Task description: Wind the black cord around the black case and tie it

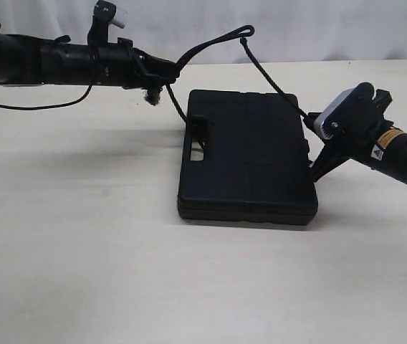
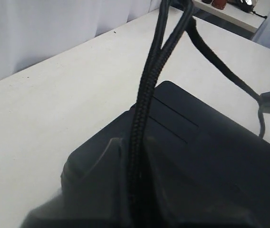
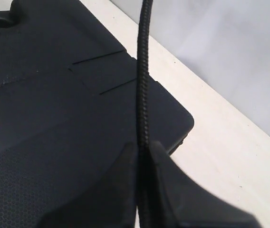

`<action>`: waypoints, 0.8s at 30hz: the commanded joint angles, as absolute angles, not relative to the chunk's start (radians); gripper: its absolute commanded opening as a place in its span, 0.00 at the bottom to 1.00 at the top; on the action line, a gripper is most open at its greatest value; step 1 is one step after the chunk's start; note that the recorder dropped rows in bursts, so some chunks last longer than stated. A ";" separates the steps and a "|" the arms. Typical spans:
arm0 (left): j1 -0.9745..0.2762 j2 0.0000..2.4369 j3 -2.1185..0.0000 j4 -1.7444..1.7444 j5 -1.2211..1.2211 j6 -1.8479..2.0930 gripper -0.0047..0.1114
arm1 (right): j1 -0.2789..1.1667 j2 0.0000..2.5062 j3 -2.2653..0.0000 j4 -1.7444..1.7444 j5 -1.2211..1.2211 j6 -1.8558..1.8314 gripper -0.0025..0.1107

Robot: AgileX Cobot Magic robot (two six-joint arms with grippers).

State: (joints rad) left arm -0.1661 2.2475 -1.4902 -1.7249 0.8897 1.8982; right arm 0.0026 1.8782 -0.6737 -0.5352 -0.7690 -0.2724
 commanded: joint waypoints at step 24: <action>-0.184 2.243 -1.490 -1.652 1.020 1.915 0.04 | 0.003 1.870 -0.673 -0.539 -0.841 -0.268 0.06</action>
State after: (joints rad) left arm -0.1697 2.2475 -1.4902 -1.6683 1.0294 1.9029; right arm 0.0026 1.8782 -0.6737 -0.5352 -0.8115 -0.2702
